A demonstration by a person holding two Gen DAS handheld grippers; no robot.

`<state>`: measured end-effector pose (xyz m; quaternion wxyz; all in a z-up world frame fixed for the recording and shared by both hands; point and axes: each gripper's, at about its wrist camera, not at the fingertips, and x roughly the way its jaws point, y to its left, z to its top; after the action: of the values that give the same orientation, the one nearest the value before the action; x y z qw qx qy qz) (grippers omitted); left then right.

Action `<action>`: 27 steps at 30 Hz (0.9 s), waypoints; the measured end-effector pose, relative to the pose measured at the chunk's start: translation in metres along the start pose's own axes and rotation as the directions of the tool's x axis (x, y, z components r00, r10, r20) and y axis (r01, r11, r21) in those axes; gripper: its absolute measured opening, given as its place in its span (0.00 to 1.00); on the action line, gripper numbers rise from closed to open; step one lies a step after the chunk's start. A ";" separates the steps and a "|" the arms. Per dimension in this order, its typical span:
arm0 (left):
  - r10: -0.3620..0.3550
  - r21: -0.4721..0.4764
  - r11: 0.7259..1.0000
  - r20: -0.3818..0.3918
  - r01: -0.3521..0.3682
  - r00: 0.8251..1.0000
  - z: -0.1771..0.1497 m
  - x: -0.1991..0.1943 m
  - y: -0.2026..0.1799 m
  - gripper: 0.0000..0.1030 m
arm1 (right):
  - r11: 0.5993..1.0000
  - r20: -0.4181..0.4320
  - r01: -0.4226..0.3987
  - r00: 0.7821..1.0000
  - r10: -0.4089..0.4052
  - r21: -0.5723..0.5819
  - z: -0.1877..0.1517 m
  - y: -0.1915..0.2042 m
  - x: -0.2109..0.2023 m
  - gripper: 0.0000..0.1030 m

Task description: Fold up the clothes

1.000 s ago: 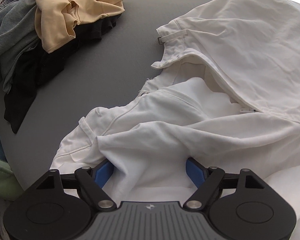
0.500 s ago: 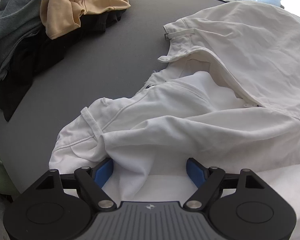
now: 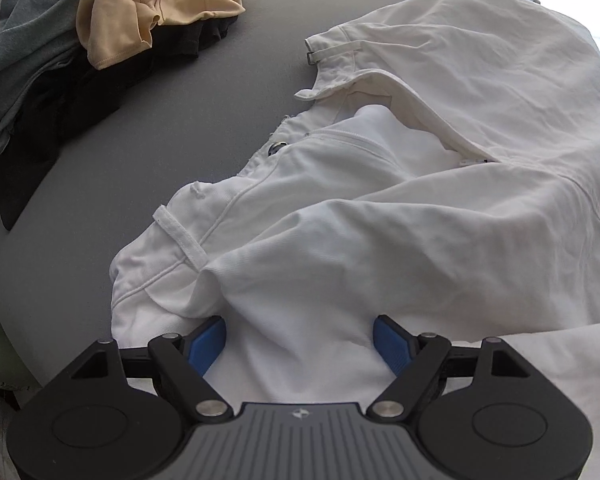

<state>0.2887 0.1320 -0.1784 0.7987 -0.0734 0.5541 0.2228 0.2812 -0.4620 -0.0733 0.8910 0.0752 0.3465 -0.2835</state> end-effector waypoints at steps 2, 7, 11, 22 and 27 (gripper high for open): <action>0.003 -0.008 1.000 -0.004 -0.003 1.000 0.000 0.000 0.000 0.81 | 1.000 -0.071 0.031 0.997 -0.031 -0.003 -0.016 -0.008 0.012 0.03; 0.042 0.004 0.999 -0.003 -0.042 0.999 0.002 0.001 -0.007 0.84 | 0.994 -0.008 0.038 0.999 -0.039 -0.105 -0.020 -0.010 0.020 0.53; 0.049 0.010 0.999 -0.007 -0.049 0.999 0.006 0.002 -0.007 0.85 | 0.986 -0.006 -0.094 0.996 0.094 -0.141 -0.010 -0.009 0.040 0.71; 0.031 -0.023 0.999 0.027 -0.031 0.999 0.003 -0.006 -0.003 0.86 | 0.909 -0.098 -0.106 0.993 0.073 -0.402 -0.030 0.039 0.115 0.43; 0.026 -0.068 0.997 0.072 -0.021 0.997 -0.005 -0.021 0.006 0.85 | 0.977 0.018 0.000 1.000 0.004 -0.213 -0.008 -0.016 0.097 0.08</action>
<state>0.2759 0.1293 -0.1598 0.8128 -0.0854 0.5176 0.2532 0.3261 -0.5163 -0.1424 0.8973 -0.0231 0.3668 -0.2446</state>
